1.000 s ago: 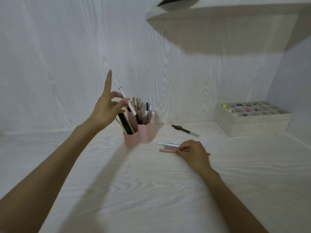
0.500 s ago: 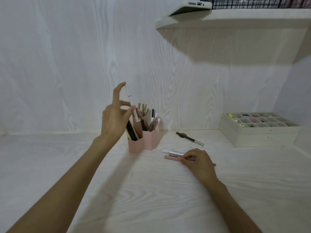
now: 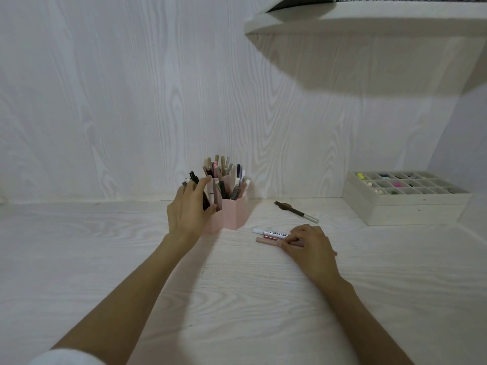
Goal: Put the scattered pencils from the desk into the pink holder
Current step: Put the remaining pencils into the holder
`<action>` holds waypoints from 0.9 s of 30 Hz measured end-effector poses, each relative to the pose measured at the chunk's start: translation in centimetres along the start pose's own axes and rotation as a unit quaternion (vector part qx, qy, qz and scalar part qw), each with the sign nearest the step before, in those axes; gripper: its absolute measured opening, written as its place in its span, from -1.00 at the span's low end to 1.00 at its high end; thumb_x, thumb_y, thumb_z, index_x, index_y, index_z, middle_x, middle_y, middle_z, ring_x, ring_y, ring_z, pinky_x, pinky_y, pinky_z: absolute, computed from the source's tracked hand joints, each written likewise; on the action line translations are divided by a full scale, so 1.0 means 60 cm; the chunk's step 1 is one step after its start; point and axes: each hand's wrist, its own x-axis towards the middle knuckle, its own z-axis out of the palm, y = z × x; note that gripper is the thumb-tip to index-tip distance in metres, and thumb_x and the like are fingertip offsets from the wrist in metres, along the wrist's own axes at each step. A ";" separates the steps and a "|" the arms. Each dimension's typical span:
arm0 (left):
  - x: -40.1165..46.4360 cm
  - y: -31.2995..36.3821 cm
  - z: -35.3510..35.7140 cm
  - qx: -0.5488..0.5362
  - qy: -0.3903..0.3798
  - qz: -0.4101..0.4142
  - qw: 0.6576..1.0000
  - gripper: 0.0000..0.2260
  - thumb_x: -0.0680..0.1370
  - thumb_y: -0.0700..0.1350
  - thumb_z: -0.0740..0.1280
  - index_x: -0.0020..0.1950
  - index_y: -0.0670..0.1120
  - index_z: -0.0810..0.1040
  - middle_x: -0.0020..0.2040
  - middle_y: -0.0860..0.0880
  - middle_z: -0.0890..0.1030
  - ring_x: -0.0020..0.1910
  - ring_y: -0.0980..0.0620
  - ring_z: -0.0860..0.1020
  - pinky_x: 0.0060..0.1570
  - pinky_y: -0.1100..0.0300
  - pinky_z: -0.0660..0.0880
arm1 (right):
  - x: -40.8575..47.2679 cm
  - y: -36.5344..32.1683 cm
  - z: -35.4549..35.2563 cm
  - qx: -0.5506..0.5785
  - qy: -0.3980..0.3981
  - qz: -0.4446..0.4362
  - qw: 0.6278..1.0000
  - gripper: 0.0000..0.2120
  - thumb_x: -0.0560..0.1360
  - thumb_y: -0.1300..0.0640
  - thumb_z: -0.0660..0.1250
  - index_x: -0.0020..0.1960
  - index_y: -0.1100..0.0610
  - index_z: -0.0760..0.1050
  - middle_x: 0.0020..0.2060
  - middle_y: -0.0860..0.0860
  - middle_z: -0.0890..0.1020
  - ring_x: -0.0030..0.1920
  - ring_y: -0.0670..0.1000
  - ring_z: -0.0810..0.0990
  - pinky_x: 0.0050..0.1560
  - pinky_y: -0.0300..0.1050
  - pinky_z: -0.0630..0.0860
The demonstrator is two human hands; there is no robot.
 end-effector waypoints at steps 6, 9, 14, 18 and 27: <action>0.009 -0.011 -0.009 0.050 -0.012 0.011 0.999 -0.51 0.55 0.07 0.29 0.46 0.06 0.28 0.05 -0.07 0.55 0.01 -0.10 0.51 -0.35 0.12 0.33 | -0.006 -0.002 -0.002 -0.049 -0.043 -0.075 0.995 -0.81 0.38 -0.07 0.44 -0.05 -0.03 0.67 0.04 -0.11 0.58 0.11 -0.07 0.46 0.09 -0.17 0.31; -0.014 -0.025 -0.025 -0.009 -0.003 -0.012 1.000 -0.41 0.57 0.10 0.26 0.53 0.11 0.09 -0.04 0.01 0.51 -0.14 -0.03 0.51 -0.35 0.15 0.34 | -0.012 -0.004 -0.005 -0.052 -0.033 -0.096 0.993 -0.85 0.39 -0.03 0.45 -0.07 -0.03 0.68 0.09 -0.08 0.58 0.19 -0.04 0.44 0.16 -0.11 0.28; -0.104 -0.066 -0.030 -0.086 -0.009 -0.082 0.993 -0.53 0.59 0.02 0.19 0.49 0.09 0.18 -0.04 0.07 0.53 -0.21 0.04 0.51 -0.23 0.16 0.34 | -0.011 -0.018 -0.025 -0.062 0.019 -0.145 0.987 -0.91 0.47 0.00 0.37 -0.08 -0.05 0.64 -0.13 -0.16 0.60 -0.04 -0.10 0.50 0.01 -0.14 0.40; -0.129 -0.096 -0.027 -0.102 -0.034 -0.145 0.984 -0.53 0.54 -0.02 0.23 0.44 0.07 0.23 -0.07 0.13 0.52 -0.17 0.08 0.45 -0.15 0.13 0.32 | -0.003 -0.050 -0.047 0.206 0.079 -0.023 0.975 -0.90 0.45 -0.01 0.36 -0.06 -0.13 0.46 -0.16 -0.16 0.63 -0.17 -0.15 0.62 -0.22 -0.33 0.54; -0.119 -0.109 -0.019 -0.123 -0.054 -0.191 0.972 -0.63 0.52 -0.05 0.24 0.34 0.10 0.37 -0.20 0.15 0.54 -0.16 0.08 0.52 -0.14 0.16 0.36 | 0.151 -0.198 -0.094 0.303 0.090 -0.114 0.942 -0.39 0.56 0.25 0.24 0.46 -0.12 0.05 -0.01 -0.01 0.53 -0.17 -0.02 0.69 -0.11 -0.26 0.61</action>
